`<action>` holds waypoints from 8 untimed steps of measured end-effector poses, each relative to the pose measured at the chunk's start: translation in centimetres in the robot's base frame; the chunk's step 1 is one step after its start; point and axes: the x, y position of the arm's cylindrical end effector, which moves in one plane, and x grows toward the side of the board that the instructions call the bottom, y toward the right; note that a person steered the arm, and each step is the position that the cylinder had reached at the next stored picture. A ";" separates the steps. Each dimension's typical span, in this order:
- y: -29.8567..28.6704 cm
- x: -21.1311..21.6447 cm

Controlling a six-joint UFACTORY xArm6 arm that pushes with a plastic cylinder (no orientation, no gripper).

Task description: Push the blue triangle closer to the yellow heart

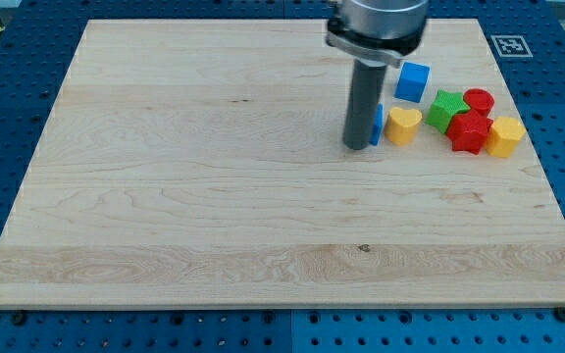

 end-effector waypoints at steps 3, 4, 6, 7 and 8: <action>7.1 0.0; 5.0 1.5; -2.5 2.7; -3.2 -0.4; -3.1 -3.8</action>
